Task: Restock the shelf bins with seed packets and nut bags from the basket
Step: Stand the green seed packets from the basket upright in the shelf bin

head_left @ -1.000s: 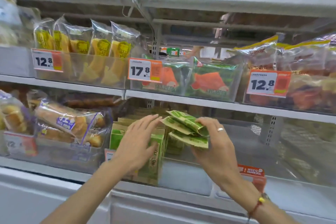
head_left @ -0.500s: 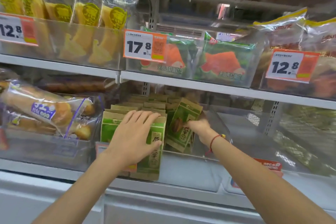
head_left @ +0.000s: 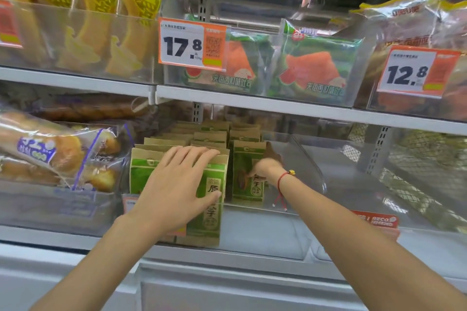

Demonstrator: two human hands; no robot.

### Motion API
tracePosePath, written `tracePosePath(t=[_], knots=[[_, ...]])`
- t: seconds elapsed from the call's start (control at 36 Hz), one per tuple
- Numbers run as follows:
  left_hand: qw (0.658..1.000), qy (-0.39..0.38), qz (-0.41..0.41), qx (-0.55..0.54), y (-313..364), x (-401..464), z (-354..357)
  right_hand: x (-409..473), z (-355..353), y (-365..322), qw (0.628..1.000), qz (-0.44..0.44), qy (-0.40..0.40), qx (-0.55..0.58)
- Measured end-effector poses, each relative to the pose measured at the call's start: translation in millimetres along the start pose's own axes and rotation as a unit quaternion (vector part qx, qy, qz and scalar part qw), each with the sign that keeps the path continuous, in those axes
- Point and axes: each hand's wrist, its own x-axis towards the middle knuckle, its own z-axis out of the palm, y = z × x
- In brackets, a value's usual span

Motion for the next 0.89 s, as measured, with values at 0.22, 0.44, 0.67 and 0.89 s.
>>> tracePosePath(t=[0.22,0.44,0.67,0.89], knots=[[1.000,0.000,0.026,-0.004,-6.1,-1.9,-5.2,-5.3,12.1,-15.0,0.999,-0.028,0.017,0.041],[0.999,0.003,0.037,-0.022,-6.3,-1.7,-8.7,-0.2,11.4,-3.6,1.000,-0.008,-0.021,0.008],[0.999,0.013,0.042,-0.014,-9.7,-3.2,-4.2,-0.4,3.9,-4.9,0.992,-0.003,-0.101,0.075],[0.999,0.013,0.045,-0.018,-9.7,-2.5,-4.5,3.5,-0.2,-2.9,0.987,-0.022,-0.102,0.123]])
